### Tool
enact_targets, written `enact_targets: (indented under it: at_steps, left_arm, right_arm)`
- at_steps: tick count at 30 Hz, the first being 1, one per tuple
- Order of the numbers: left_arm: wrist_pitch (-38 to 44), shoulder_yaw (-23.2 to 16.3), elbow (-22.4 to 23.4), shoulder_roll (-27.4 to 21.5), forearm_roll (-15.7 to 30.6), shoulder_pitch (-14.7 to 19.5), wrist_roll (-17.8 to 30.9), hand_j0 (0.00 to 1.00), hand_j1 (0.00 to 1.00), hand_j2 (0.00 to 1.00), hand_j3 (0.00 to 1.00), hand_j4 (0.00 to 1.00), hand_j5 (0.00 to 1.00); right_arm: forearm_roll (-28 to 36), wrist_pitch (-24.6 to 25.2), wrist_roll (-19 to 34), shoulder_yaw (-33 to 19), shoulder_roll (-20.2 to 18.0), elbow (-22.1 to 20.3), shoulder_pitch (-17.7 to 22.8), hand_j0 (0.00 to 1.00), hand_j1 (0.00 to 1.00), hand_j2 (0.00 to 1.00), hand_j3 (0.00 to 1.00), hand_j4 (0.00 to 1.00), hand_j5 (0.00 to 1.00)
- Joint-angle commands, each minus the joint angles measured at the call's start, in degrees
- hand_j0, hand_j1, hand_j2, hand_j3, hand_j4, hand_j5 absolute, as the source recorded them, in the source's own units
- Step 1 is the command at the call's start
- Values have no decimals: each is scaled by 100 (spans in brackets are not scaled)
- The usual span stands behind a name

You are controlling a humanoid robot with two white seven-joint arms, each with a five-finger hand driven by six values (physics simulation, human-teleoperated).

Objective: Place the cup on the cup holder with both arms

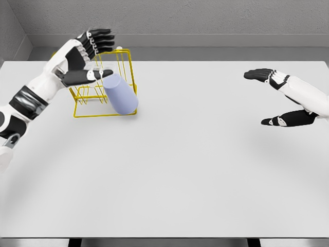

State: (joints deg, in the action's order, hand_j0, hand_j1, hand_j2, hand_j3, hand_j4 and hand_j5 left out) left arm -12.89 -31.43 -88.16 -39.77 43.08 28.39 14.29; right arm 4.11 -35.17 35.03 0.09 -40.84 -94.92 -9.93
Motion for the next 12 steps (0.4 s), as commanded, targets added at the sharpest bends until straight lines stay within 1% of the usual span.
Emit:
enact_targets:
  at_steps: [1,2,4,7,8,9,10,12]
  left_arm:
    - [-12,5,-448,-593,78,-9,-14,100,100,100,100,100,100]
    - [-144,5,-545,-795,263,-70,-14,100,100,100,100,100,100]
    - [-522,14,-562,-1085,289,-202,-14,100,100,100,100,100,100]
    - [-1198,40,-624,-1622,386,-554,-14,100,100,100,100,100,100]
    - [-1409,66,-615,-1771,403,-721,-14,100,100,100,100,100,100]
    - [-1594,154,-606,-1877,403,-923,-14,100,100,100,100,100,100]
    - [-1787,356,-580,-1903,421,-1160,-14,100,100,100,100,100,100]
    - [-2051,550,-571,-1982,421,-1424,-14,100,100,100,100,100,100]
  right_arm:
    - [46,17,-3,0,-12,0,0,100,100,100,100,100,100]
    - [46,17,-3,0,-3,0,0,100,100,100,100,100,100]
    - [46,17,-3,0,-12,0,0,100,100,100,100,100,100]
    - [46,17,-3,0,-12,0,18,100,100,100,100,100,100]
    - [46,17,-3,-18,-12,0,35,100,100,100,100,100,100]
    - [46,17,-3,-70,-12,0,53,100,100,100,100,100,100]
    - [46,17,-3,-71,-12,0,79,100,100,100,100,100,100]
    - [46,17,-3,-71,-12,0,79,100,100,100,100,100,100]
